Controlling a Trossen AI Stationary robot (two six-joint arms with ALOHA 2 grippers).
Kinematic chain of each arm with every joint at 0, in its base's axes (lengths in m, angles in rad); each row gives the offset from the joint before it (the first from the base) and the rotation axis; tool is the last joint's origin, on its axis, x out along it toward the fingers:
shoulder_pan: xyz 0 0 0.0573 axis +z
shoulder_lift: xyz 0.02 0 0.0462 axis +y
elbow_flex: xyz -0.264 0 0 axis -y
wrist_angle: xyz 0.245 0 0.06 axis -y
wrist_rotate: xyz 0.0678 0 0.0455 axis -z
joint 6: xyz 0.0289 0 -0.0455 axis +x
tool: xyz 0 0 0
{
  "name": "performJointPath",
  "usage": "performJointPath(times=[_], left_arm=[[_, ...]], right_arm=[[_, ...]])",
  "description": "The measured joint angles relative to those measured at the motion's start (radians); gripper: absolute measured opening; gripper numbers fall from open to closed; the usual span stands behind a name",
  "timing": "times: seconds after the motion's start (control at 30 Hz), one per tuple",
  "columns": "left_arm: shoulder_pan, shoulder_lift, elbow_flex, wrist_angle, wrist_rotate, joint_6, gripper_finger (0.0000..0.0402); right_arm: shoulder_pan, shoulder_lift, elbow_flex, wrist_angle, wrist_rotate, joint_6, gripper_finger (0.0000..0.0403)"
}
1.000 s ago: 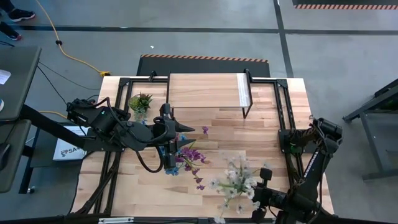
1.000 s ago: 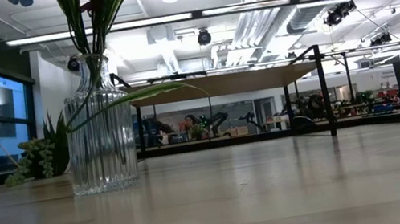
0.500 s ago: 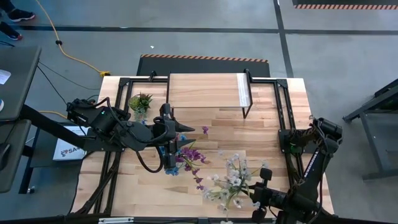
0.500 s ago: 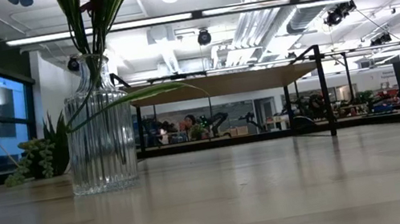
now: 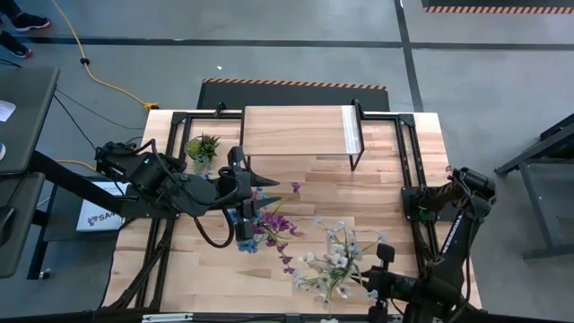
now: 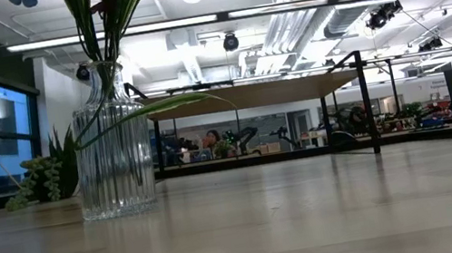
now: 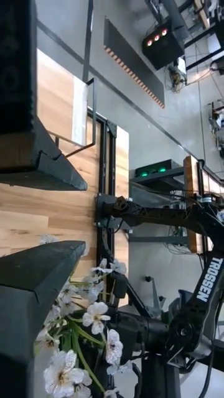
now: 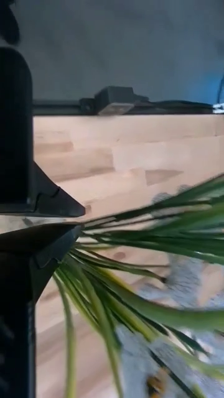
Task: Pick and place flowers into a vace then onto a shelf
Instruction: Put the white flowers into the right transparent vase, then put the right transparent vase with flowers on the shelf
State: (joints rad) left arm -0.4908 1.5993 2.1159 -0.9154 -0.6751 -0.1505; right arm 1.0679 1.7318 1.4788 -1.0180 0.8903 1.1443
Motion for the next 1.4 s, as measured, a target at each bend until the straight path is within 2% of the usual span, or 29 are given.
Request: performJointPath(times=[0.1, 0.27, 0.43, 0.57, 0.83, 1.03, 1.2, 1.4], left_arm=[[0.0, -0.005, 0.0, -0.001, 0.0, 0.0, 0.0175], [0.0, -0.008, 0.0, -0.001, -0.015, 0.022, 0.0175], [0.0, -0.008, 0.0, -0.001, -0.02, 0.024, 0.0175], [0.0, -0.008, 0.0, -0.001, -0.02, 0.033, 0.0175], [0.0, -0.008, 0.0, -0.001, -0.022, 0.042, 0.0175], [0.0, -0.02, 0.0, -0.023, -0.021, 0.042, 0.0175], [0.0, -0.053, 0.0, -0.038, -0.031, 0.042, 0.0175], [0.0, -0.101, 0.0, -0.034, -0.036, 0.042, 0.0175]], right_arm=[[0.0, 0.0, 0.0, 0.011, -0.043, 0.01, 0.0021], [0.002, 0.0, 0.013, 0.05, -0.028, -0.023, 0.0023], [0.002, 0.0, 0.061, 0.051, 0.019, -0.095, 0.0006], [0.006, 0.0, 0.1, 0.017, 0.004, -0.111, 0.0003], [0.013, -0.001, 0.216, -0.058, -0.175, -0.107, 0.0001], [0.05, -0.001, 0.258, -0.199, -0.425, 0.17, 0.0001], [0.088, 0.0, 0.221, -0.208, -0.453, 0.287, 0.0002], [0.093, 0.002, 0.133, -0.141, -0.479, 0.321, 0.0001]])
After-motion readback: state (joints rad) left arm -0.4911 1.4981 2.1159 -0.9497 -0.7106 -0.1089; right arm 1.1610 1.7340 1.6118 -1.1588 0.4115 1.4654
